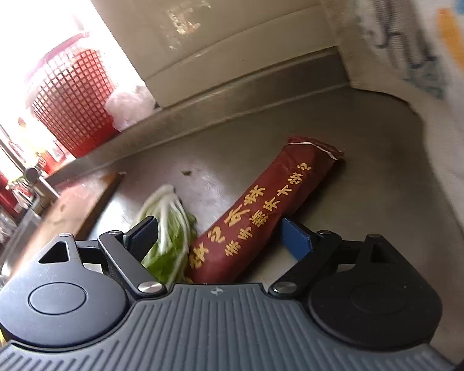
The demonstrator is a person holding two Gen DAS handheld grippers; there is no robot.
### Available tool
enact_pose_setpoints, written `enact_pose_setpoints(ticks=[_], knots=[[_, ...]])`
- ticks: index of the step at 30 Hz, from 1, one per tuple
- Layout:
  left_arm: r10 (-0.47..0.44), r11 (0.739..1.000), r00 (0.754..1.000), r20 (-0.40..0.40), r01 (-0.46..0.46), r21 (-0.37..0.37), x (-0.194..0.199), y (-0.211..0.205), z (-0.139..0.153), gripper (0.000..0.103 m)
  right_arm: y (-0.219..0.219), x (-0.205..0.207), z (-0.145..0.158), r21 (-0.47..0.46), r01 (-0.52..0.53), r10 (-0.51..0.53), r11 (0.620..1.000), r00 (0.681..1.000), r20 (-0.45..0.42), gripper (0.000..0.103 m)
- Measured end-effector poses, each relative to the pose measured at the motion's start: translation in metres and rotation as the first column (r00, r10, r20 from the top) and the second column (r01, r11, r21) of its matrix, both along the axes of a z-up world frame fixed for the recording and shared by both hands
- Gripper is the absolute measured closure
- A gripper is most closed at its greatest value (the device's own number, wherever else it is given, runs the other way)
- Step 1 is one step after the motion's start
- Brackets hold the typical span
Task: Collect trash
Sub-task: 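Grasp the pale cabbage leaf with the left tool while the right tool grasps the red snack wrapper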
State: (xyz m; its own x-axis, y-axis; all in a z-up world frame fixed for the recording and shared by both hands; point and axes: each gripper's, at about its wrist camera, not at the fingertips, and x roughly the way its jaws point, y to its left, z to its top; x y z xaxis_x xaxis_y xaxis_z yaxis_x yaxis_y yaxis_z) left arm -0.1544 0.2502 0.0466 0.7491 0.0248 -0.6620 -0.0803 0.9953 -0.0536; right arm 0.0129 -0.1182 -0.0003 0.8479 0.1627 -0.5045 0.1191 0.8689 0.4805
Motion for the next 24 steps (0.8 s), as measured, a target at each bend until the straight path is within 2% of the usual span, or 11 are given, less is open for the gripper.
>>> enact_pose_setpoints(ticks=[3, 6, 9, 11, 13, 15, 18, 20, 23, 24], knots=[[-0.037, 0.999, 0.999, 0.006, 0.037, -0.007, 0.011, -0.014, 0.004, 0.002, 0.002, 0.02, -0.004, 0.068, -0.049, 0.047, 0.996, 0.998, 0.037, 0.0], [-0.085, 0.996, 0.996, 0.019, 0.085, -0.006, 0.027, -0.03, 0.01, 0.002, 0.0, 0.036, -0.009, 0.177, -0.125, 0.111, 0.976, 0.99, 0.087, 0.0], [-0.136, 0.991, 0.99, 0.037, 0.137, -0.009, 0.048, -0.05, 0.015, 0.002, -0.003, 0.045, -0.013, 0.293, -0.232, 0.19, 0.927, 0.968, 0.164, 0.0], [-0.172, 0.985, 0.984, 0.05, 0.173, -0.015, 0.064, -0.065, 0.018, 0.002, -0.004, 0.046, -0.018, 0.339, -0.298, 0.24, 0.892, 0.949, 0.205, 0.0], [-0.21, 0.977, 0.976, 0.055, 0.211, -0.013, 0.082, -0.082, 0.018, 0.006, -0.004, 0.049, -0.019, 0.366, -0.339, 0.28, 0.867, 0.938, 0.205, 0.0], [-0.242, 0.97, 0.968, 0.064, 0.243, -0.009, 0.1, -0.096, 0.017, 0.007, -0.001, 0.05, -0.019, 0.346, -0.329, 0.28, 0.879, 0.942, 0.184, 0.0], [-0.274, 0.961, 0.959, 0.07, 0.275, -0.007, 0.127, -0.113, 0.012, 0.016, 0.002, 0.052, -0.016, 0.275, -0.268, 0.244, 0.924, 0.963, 0.117, 0.0], [-0.292, 0.956, 0.954, 0.069, 0.294, -0.015, 0.144, -0.122, 0.01, 0.02, 0.003, 0.05, -0.016, 0.246, -0.235, 0.22, 0.94, 0.972, 0.089, 0.007], [-0.317, 0.947, 0.945, 0.078, 0.321, -0.034, 0.163, -0.134, 0.009, 0.024, 0.002, 0.051, -0.018, 0.214, -0.194, 0.188, 0.957, 0.981, 0.048, 0.04], [-0.331, 0.941, 0.94, 0.084, 0.335, -0.038, 0.167, -0.138, 0.008, 0.024, 0.001, 0.053, -0.02, 0.214, -0.187, 0.183, 0.959, 0.982, 0.041, 0.048]])
